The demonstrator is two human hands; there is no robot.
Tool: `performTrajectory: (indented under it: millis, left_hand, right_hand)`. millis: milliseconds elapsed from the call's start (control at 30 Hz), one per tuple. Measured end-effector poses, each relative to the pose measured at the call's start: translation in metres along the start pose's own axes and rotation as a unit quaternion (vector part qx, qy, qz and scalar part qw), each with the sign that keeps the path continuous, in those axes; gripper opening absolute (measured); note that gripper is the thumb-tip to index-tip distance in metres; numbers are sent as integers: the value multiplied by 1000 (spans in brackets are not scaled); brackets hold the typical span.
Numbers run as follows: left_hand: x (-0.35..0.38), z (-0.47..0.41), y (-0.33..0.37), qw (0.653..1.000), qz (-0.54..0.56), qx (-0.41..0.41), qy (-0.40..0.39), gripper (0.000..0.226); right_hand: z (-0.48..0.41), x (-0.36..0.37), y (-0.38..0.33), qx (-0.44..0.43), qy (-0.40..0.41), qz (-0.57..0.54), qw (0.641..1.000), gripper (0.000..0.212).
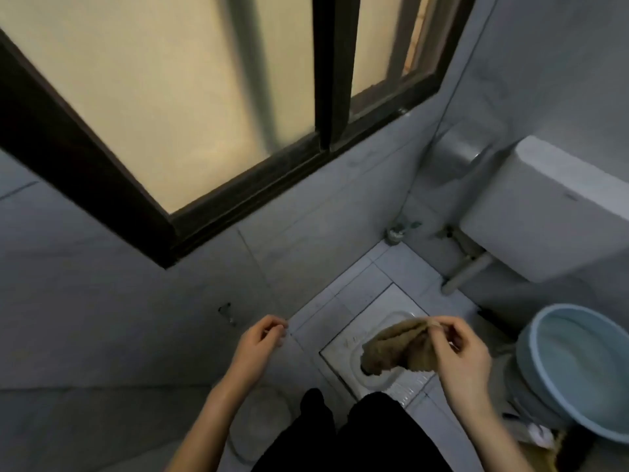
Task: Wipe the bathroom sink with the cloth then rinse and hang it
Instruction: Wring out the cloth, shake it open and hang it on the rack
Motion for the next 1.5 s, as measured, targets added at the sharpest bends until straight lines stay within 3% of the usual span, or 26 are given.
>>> performTrajectory:
  millis: [433,767,900,1200,1333,1500]
  left_hand:
    - [100,-116,54,988,-58,-18,-142,26]
    - [194,-199,231,955,-95,101,-262,20]
    - [240,-241,294,914,-135,161,-347,14]
    - [322,-239,454,765,-191,355,-503,14]
    - [342,-215,503,720,-218,437,-493,42]
    - [353,-195,558,703,-158,524,-455,11]
  right_hand:
    - [-58,-48,27,65,117,-34,990,20]
    - [-133,-118,-28,34,208,-47,976,16]
    - [-166,-142,-54,-4,262,-20,965,15]
    - [-226,-197,-158,-94,345,22,934,18]
    - [-244,-224,-218,-126,338,67,930,18]
    - [-239,-265,-273,-151,346,99,921,17]
Point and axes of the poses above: each hand's wrist, its own z-axis away from the middle knuckle, its own x-axis out of the palm, y = z × x, the point moved 7 cm from there along -z, towards the middle knuckle, and after that the axes turned 7 degrees about -y, right-handed, at the moved point
